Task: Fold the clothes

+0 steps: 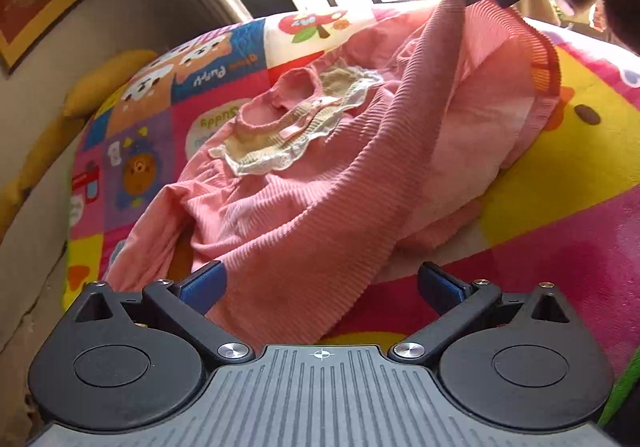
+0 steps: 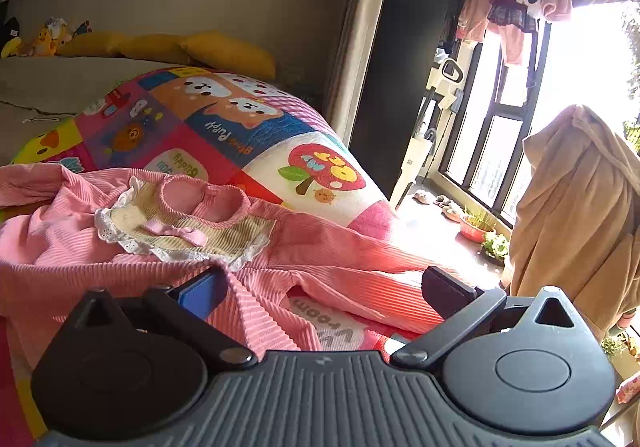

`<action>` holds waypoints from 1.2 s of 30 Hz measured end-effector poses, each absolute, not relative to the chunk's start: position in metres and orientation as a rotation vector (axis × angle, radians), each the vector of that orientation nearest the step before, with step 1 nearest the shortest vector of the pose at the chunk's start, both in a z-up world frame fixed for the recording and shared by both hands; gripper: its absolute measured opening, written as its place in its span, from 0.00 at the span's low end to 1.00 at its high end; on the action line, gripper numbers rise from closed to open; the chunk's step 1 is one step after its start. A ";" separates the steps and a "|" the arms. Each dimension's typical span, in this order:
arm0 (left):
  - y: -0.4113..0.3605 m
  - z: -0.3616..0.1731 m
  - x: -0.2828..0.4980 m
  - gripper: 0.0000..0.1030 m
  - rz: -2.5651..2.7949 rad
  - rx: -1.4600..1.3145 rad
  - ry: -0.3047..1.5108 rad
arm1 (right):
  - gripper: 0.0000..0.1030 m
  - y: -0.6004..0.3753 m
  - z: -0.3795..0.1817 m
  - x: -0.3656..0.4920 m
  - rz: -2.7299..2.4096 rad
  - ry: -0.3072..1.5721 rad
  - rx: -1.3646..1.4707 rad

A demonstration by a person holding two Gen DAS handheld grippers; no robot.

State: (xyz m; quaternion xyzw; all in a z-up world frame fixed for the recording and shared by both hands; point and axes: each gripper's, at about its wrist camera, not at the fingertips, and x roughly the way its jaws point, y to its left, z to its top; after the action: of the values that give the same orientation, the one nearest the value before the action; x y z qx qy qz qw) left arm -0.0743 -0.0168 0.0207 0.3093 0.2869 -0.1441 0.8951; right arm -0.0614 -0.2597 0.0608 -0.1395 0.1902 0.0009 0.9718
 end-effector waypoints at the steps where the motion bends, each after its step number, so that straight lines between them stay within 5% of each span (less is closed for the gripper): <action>1: -0.007 0.022 -0.067 1.00 -0.238 0.621 0.594 | 1.00 -0.262 0.061 -0.062 -0.004 0.382 -0.290; 13: 0.092 0.041 -0.057 1.00 0.009 0.404 0.630 | 1.00 -0.294 -0.003 -0.083 -0.156 0.548 -0.511; 20: -0.005 0.060 -0.101 1.00 -0.415 0.489 0.505 | 1.00 -0.281 0.033 -0.067 -0.003 0.525 -0.261; 26: -0.076 0.025 -0.088 1.00 -0.432 0.633 0.464 | 1.00 -0.287 0.059 -0.067 -0.136 0.355 -0.159; 36: -0.037 0.039 -0.060 1.00 -0.230 0.581 0.430 | 1.00 -0.278 0.043 -0.088 0.234 0.546 -0.189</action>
State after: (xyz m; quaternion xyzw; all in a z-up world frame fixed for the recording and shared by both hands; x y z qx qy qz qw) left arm -0.0604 -0.0368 0.0395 0.2835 0.2099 -0.1124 0.9290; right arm -0.0877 -0.2778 0.0429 -0.0932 0.2686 0.1150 0.9518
